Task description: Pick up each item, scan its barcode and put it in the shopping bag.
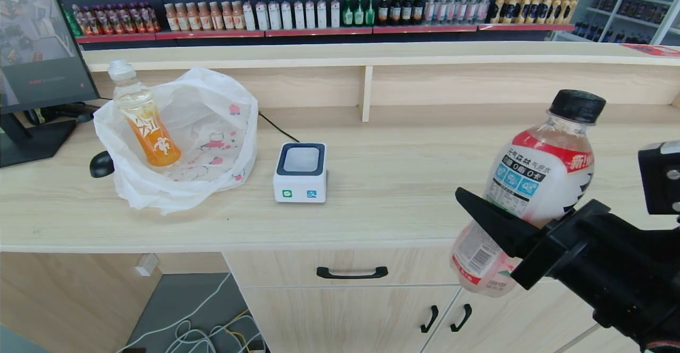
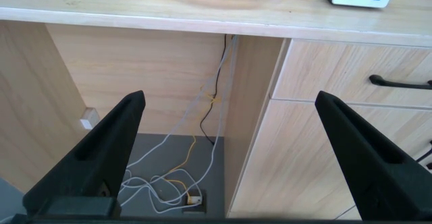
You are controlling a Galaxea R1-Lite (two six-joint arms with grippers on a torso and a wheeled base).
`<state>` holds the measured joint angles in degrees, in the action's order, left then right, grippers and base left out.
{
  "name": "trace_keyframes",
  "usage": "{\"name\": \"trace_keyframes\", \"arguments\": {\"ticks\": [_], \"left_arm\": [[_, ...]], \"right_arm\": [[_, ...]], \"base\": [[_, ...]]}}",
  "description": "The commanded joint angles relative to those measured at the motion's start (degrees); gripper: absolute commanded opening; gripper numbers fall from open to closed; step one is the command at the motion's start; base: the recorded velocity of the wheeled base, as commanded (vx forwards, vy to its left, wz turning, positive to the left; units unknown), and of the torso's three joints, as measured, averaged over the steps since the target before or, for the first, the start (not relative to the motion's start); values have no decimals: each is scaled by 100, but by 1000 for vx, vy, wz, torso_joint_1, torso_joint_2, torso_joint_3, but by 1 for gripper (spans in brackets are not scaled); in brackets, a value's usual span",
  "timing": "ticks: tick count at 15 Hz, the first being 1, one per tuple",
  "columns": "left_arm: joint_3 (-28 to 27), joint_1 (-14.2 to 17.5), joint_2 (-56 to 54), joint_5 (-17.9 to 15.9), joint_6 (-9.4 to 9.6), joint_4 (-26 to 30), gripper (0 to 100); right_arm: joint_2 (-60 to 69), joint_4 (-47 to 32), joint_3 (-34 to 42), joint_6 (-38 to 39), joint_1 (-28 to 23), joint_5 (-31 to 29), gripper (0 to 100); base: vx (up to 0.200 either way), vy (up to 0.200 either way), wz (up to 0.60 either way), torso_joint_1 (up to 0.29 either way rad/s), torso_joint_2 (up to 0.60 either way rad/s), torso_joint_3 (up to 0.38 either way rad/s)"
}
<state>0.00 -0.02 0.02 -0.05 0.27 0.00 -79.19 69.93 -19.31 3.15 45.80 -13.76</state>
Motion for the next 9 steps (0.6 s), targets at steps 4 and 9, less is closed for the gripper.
{"name": "trace_keyframes", "arguments": {"ticks": [4,9], "left_arm": [[0,2,-2,-4,0,0,100],[0,2,-2,-4,0,0,100]], "right_arm": [[44,30,15,1118,8,1236,0],[0,364,191,2243,351,2282,0]], "base": [[0,0,0,0,0,0],[0,0,0,0,0,0]]}}
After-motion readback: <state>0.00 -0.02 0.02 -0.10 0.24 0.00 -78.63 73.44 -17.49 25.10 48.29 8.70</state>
